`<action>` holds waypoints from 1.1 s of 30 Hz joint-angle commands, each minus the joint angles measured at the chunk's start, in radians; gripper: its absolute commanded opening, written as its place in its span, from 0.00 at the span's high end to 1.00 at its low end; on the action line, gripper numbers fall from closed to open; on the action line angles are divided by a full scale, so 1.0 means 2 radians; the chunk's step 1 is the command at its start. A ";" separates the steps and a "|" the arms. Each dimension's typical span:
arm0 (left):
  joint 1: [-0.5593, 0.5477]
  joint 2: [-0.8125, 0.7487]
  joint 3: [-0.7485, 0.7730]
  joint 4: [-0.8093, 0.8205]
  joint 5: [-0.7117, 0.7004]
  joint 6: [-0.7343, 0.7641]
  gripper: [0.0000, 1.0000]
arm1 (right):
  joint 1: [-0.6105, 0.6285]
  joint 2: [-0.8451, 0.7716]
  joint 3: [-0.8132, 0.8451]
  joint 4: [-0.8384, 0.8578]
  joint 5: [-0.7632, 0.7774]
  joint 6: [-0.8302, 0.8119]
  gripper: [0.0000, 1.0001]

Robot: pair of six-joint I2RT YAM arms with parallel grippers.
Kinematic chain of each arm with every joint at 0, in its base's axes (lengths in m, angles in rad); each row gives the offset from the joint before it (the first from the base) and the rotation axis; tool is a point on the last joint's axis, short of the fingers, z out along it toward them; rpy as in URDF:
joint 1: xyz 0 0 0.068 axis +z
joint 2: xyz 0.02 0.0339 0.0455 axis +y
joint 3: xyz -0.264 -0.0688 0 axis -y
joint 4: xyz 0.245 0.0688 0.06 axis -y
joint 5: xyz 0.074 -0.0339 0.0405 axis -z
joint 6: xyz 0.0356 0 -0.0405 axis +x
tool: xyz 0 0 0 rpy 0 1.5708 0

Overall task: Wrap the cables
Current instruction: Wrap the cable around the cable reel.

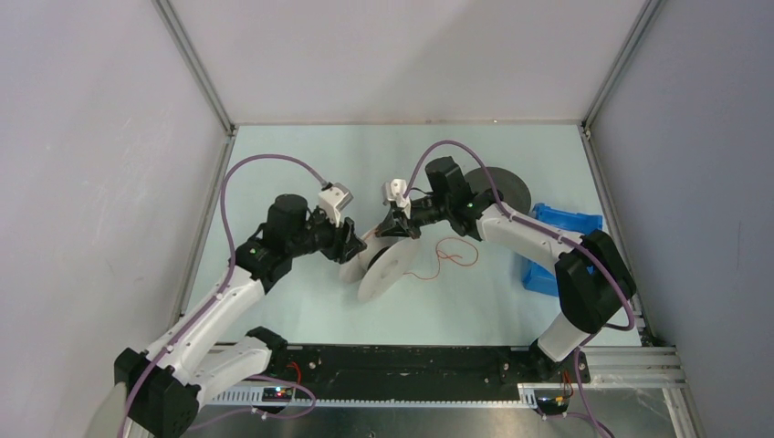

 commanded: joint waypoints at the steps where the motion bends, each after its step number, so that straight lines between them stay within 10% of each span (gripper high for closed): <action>1: -0.005 0.002 0.002 0.022 -0.025 0.007 0.43 | 0.004 0.005 0.018 0.005 0.003 0.008 1.00; 23: -0.041 0.002 -0.011 0.022 -0.076 0.031 0.57 | 0.009 0.008 0.019 -0.014 0.020 0.004 0.99; 33: -0.044 0.000 -0.008 0.021 -0.078 0.033 0.99 | 0.014 0.000 0.019 -0.019 0.020 0.005 0.82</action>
